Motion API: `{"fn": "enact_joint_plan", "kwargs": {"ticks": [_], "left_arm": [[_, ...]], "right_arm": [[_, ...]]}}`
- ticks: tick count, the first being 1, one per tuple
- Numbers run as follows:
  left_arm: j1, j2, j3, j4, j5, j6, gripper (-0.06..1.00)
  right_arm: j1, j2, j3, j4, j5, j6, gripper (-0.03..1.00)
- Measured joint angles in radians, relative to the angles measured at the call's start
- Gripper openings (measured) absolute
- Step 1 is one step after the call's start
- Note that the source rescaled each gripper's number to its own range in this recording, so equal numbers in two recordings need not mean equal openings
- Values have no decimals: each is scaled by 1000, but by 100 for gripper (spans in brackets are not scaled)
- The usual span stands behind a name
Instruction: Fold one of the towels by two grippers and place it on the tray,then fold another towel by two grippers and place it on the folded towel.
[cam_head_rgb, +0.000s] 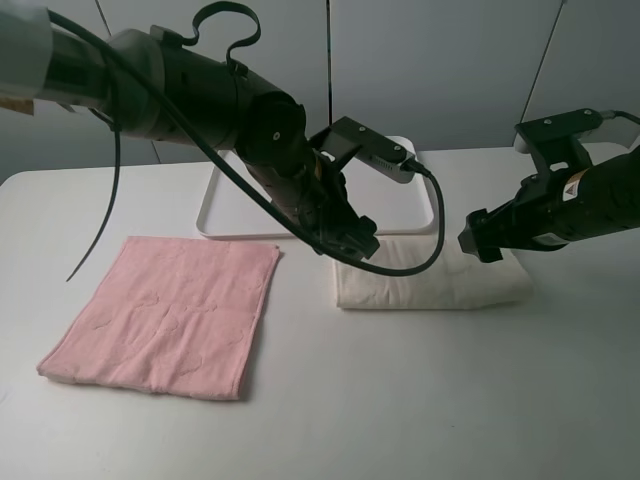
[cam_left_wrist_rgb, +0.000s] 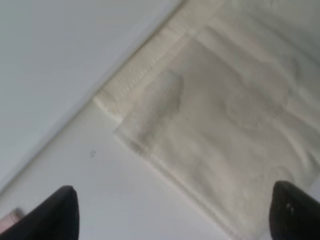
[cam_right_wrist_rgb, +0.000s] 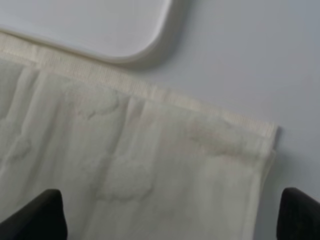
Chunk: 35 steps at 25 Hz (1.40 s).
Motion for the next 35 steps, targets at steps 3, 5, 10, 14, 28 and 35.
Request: {"fn": "enact_joint_plan", "kwargs": {"ticks": [3,5,10,14,28,35], "left_arm": [[2,0,0,2,24,-33,98],[13,0,-13,-26,49,-56,98],[72,11,-115,-107,151,-70,98],[110,103,-273,-158,313,-64,98],[110,326,-486,-185,570,-198,98],[110,332,-488,-168,560,-277,98]], "right_arm": [[-9,0,-23,8,57,75,91],[-32,2,-66,19,140,107,92],[-97,27,-220,60,403,73,95],[-111,67,-317,145,544,-21,100],[-136,263,-400,305,654,-115,100],[-163,309,-408,308,650,-160,100]]}}
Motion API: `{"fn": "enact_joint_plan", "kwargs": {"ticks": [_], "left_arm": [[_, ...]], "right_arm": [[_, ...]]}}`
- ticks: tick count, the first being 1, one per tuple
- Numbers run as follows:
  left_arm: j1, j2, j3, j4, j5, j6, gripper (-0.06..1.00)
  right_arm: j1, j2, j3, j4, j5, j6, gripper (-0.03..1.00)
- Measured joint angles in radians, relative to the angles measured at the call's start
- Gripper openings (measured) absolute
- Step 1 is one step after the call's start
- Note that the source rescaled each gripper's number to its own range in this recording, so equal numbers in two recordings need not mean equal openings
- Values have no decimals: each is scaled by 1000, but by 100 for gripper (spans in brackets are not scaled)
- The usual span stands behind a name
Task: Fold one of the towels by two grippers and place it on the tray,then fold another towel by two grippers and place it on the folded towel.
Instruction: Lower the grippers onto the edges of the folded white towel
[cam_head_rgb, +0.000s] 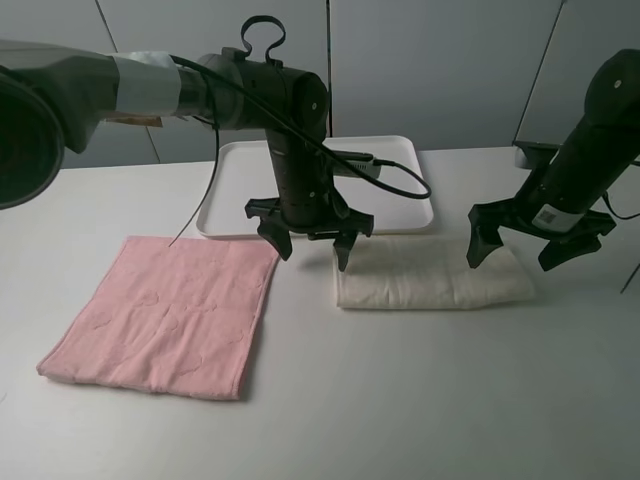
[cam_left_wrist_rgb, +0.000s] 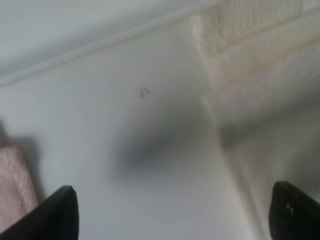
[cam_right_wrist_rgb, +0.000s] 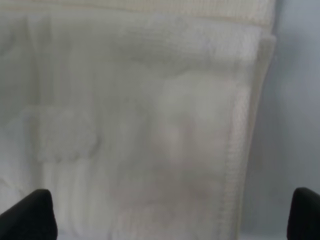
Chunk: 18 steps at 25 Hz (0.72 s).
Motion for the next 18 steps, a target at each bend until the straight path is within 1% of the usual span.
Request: {"fn": "enact_joint_plan", "kwargs": {"ticks": [4,7,10,18], "left_arm": [[0,8,-1,5,-7,-25,98],[0,31,-1,1,-7,-29,98],[0,49,-3,-21,-7,-31,98],[0,55,-10,-25,2,-37,98]], "right_arm": [[-2,8,-1,3,-4,-24,100],[-4,15,-1,3,-6,-33,100],[-4,19,-1,3,-6,-45,100],[-4,27,-29,3,-19,-54,100]]}}
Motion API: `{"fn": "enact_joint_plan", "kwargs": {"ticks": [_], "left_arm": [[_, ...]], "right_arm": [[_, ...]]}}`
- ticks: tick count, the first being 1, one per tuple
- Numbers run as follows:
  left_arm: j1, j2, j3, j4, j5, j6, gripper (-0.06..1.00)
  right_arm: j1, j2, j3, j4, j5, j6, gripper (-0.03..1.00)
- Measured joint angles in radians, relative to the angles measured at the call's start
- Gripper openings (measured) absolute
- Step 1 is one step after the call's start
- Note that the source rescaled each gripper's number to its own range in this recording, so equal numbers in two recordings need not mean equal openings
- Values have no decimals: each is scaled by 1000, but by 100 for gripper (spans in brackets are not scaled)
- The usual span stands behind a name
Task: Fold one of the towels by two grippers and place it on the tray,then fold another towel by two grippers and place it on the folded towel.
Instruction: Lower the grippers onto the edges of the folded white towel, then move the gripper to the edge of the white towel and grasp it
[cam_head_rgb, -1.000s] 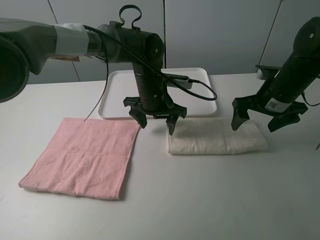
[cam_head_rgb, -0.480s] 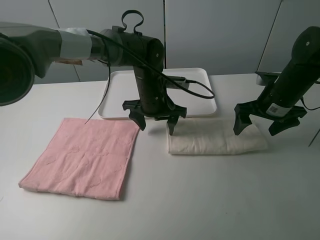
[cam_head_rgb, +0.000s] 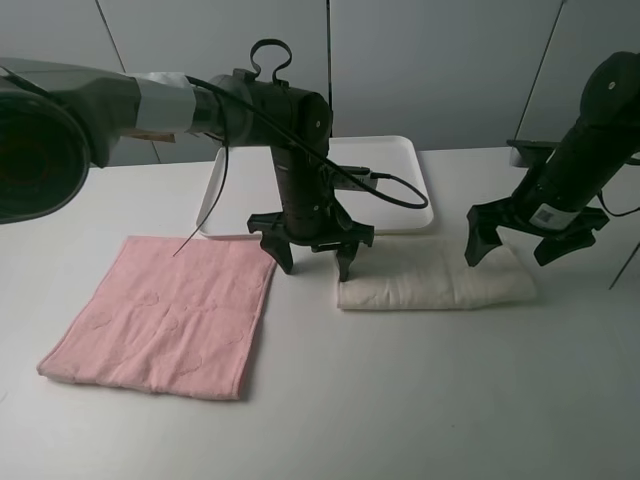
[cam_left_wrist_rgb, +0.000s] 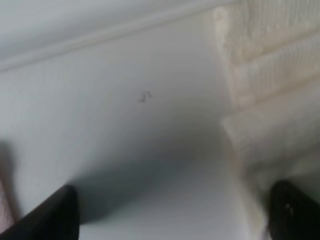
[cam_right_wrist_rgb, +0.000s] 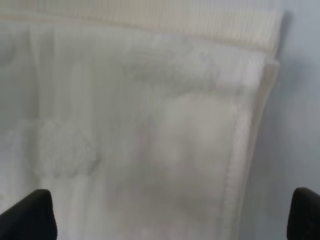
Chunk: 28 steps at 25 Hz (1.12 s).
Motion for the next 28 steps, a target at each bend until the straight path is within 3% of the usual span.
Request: {"fn": "enact_joint_plan", "kwargs": {"ticks": [9,17,23,28], "left_arm": [[0,1,-2,0,6,0,98],[0,1,-2,0,8,10,98],[0,1,-2,0,8,21,98],[0,1,-2,0,8,22,98]], "right_arm": [[-6,83,-81,-6,41,4,100],[-105,97,-90,9,77,2,99],[-52,97,-90,14,76,-20,95],[-16,97,-90,-103,67,61,95]]}}
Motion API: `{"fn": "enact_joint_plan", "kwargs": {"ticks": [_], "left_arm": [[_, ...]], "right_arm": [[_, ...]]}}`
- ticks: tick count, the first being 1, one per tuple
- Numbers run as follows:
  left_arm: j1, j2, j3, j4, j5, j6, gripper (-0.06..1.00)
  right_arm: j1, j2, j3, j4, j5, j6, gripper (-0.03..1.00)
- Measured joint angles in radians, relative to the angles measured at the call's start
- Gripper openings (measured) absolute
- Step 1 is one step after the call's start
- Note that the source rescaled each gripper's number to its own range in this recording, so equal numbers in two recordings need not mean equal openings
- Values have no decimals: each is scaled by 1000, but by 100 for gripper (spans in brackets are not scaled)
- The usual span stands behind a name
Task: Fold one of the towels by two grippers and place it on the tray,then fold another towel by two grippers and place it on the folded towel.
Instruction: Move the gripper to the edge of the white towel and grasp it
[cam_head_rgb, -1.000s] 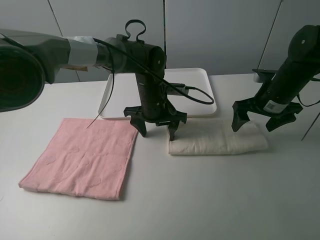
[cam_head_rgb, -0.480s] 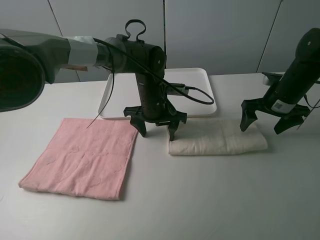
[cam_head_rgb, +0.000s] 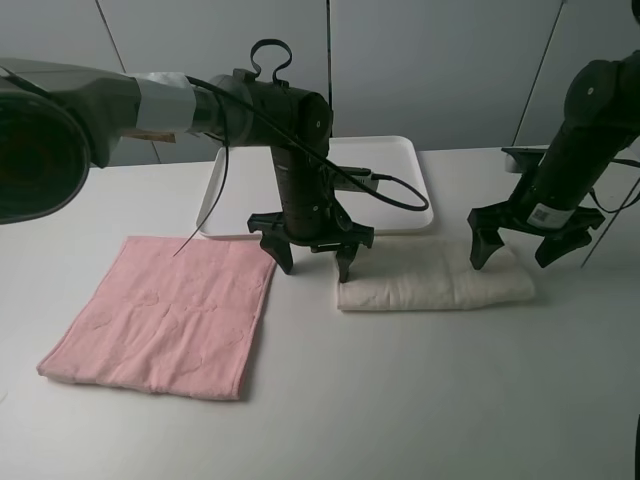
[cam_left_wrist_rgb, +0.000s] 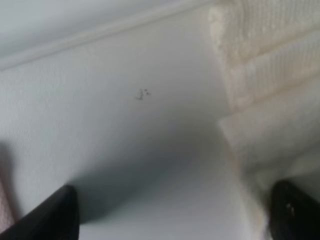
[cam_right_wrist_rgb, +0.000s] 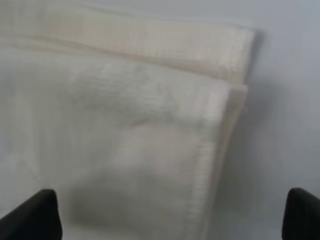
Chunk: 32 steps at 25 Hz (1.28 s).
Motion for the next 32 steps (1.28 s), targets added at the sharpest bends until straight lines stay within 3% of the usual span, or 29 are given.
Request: {"fn": "enact_joint_plan", "kwargs": {"ticks": [21,24,28,32], "left_arm": [[0,0,0,0,6,22,98],[0,0,0,0,6,22,98],[0,0,0,0,6,25,98],[0,0,0,0,7,25,98]], "right_arm": [[2,55,-2,-57,20,89,94],[7,55,-2,-53,20,95,81],[49,55,-2,-42,11,95,51],[75,55,-2,-58,-2,108,44]]}}
